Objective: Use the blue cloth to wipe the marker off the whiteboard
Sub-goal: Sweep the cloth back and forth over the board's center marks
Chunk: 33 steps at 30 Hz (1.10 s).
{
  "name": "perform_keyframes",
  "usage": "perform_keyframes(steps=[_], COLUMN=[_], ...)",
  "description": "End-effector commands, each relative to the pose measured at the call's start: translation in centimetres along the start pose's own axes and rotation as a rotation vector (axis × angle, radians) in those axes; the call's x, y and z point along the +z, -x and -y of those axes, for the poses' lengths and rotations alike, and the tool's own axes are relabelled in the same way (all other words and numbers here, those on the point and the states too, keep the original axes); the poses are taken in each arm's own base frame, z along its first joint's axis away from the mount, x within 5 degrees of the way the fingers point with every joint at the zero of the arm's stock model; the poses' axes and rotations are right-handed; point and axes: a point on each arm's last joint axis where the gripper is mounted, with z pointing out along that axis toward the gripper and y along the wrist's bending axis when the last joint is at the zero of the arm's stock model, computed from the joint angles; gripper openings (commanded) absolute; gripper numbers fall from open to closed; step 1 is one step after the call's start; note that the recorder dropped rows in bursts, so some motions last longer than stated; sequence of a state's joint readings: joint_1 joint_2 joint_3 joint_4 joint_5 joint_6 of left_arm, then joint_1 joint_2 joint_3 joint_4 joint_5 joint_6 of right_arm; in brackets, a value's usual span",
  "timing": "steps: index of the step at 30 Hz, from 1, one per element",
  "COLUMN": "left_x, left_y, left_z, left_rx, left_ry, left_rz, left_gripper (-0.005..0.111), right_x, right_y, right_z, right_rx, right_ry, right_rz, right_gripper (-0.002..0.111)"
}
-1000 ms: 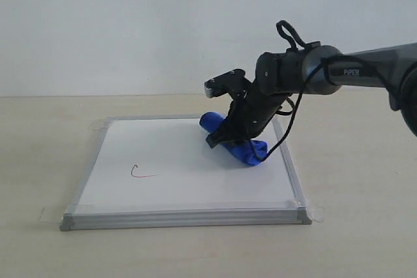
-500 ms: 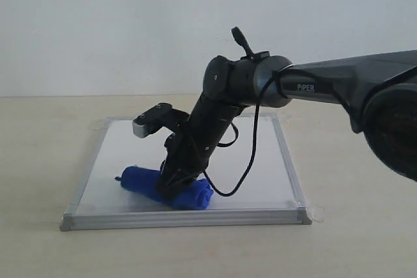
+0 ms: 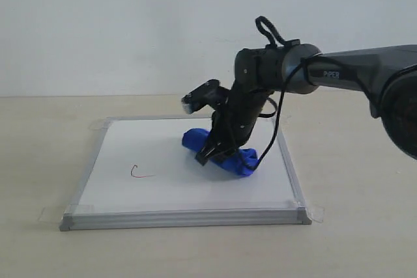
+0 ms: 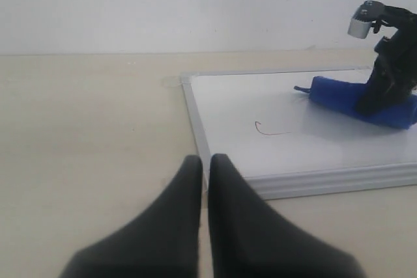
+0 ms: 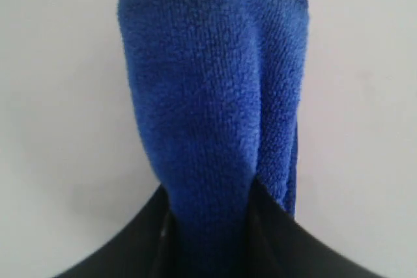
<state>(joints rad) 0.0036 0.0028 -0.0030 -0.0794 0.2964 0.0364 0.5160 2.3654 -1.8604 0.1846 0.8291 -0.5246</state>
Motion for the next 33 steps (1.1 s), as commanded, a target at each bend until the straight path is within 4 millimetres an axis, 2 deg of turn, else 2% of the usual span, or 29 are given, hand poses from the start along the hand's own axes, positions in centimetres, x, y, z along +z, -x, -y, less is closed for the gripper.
perform_keyframes(steps=[1, 3, 5, 8, 12, 14, 16, 19, 29, 31, 33], left_x=[0.0, 0.0, 0.0, 0.0, 0.0, 0.0, 0.0, 0.0, 0.0, 0.0, 0.0], left_y=[0.0, 0.0, 0.0, 0.0, 0.0, 0.0, 0.0, 0.0, 0.0, 0.0, 0.0], left_z=[0.0, 0.0, 0.0, 0.0, 0.0, 0.0, 0.0, 0.0, 0.0, 0.0, 0.0], left_rx=[-0.003, -0.003, -0.003, -0.003, -0.003, -0.003, -0.003, -0.003, -0.003, -0.003, -0.003], left_ry=[-0.005, -0.005, -0.005, -0.005, -0.005, -0.005, -0.005, -0.005, -0.005, -0.005, -0.005], left_rz=[0.008, 0.008, 0.008, 0.008, 0.008, 0.008, 0.008, 0.008, 0.008, 0.008, 0.008], left_gripper=[0.004, 0.004, 0.004, 0.004, 0.004, 0.004, 0.004, 0.004, 0.004, 0.004, 0.004], right_x=[2.3, 2.3, 2.3, 2.1, 1.6, 1.2, 1.1, 1.2, 3.5, 3.5, 3.5], right_y=[0.0, 0.0, -0.2, -1.1, -2.6, -3.4, -3.8, -3.4, -0.9, -0.8, -1.1], right_z=[-7.5, -7.7, -6.8, -3.7, 1.9, 4.0, 4.9, 4.1, -4.7, -5.1, -4.4], right_rx=[-0.128, -0.143, -0.107, -0.032, 0.144, 0.232, 0.284, 0.287, 0.017, 0.002, 0.049], right_ry=[0.22, 0.213, 0.177, 0.066, -0.13, -0.177, -0.172, -0.115, 0.2, 0.199, 0.168], right_rz=[-0.134, -0.138, -0.152, -0.181, -0.167, -0.148, -0.141, -0.123, -0.119, -0.125, -0.133], right_gripper=[0.0, 0.0, 0.0, 0.0, 0.0, 0.0, 0.0, 0.0, 0.0, 0.0, 0.0])
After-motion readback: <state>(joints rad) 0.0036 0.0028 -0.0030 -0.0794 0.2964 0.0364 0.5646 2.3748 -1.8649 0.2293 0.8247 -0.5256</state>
